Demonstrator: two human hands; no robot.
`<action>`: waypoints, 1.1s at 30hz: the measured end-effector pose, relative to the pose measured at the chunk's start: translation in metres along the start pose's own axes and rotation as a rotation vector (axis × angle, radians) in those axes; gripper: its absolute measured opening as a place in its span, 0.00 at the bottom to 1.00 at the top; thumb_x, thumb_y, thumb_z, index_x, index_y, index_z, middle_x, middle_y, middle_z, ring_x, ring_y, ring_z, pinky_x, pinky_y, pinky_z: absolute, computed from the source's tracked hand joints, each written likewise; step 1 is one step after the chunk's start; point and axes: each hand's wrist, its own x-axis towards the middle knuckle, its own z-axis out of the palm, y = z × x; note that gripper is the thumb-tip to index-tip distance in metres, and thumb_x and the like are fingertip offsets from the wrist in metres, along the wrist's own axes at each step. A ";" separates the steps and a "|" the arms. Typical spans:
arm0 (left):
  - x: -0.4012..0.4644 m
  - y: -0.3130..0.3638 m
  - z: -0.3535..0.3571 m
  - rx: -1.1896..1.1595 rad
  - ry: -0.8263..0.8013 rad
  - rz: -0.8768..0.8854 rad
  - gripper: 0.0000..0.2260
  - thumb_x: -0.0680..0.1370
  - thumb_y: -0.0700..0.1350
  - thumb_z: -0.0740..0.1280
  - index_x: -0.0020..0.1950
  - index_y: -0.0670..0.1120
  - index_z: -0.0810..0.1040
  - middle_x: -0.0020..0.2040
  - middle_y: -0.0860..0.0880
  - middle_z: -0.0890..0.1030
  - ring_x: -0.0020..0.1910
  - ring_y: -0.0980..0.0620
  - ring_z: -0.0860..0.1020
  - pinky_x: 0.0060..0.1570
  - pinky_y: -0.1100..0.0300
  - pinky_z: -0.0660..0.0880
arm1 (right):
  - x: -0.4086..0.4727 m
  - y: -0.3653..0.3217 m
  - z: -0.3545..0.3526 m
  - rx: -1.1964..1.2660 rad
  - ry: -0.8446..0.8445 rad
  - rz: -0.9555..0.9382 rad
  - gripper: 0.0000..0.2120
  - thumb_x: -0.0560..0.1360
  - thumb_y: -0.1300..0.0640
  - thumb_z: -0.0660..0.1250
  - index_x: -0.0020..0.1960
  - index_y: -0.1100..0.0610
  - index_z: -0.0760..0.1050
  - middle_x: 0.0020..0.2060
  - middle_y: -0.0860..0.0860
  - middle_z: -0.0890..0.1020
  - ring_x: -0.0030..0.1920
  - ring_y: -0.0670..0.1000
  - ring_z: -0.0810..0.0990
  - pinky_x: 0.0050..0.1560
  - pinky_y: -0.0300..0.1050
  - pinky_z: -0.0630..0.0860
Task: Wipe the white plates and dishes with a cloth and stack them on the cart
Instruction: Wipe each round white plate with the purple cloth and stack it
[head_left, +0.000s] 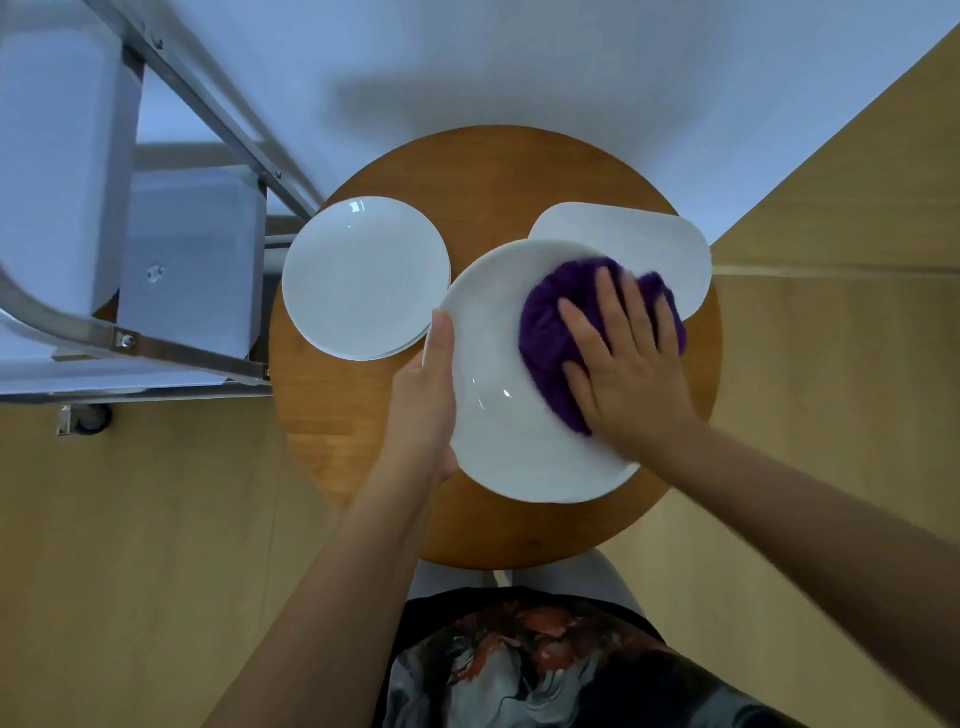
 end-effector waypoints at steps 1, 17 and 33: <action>0.000 -0.002 0.003 -0.009 0.019 0.011 0.14 0.76 0.65 0.58 0.39 0.65 0.80 0.39 0.55 0.84 0.39 0.55 0.84 0.36 0.57 0.80 | -0.010 -0.014 0.003 0.070 -0.008 0.157 0.25 0.77 0.51 0.56 0.72 0.57 0.64 0.72 0.63 0.63 0.72 0.65 0.59 0.70 0.62 0.51; 0.005 0.013 0.013 -0.093 0.169 -0.095 0.16 0.74 0.69 0.58 0.47 0.59 0.76 0.38 0.54 0.84 0.47 0.47 0.81 0.41 0.51 0.81 | -0.044 -0.034 -0.005 0.231 -0.103 -0.144 0.22 0.59 0.58 0.81 0.52 0.60 0.81 0.51 0.59 0.83 0.51 0.62 0.82 0.52 0.59 0.76; 0.025 0.000 0.008 -0.173 0.105 -0.252 0.32 0.76 0.69 0.48 0.68 0.50 0.72 0.64 0.48 0.77 0.65 0.45 0.73 0.66 0.44 0.68 | -0.006 -0.025 -0.078 1.766 -0.066 0.799 0.37 0.57 0.58 0.80 0.63 0.52 0.70 0.50 0.49 0.81 0.51 0.52 0.81 0.44 0.47 0.81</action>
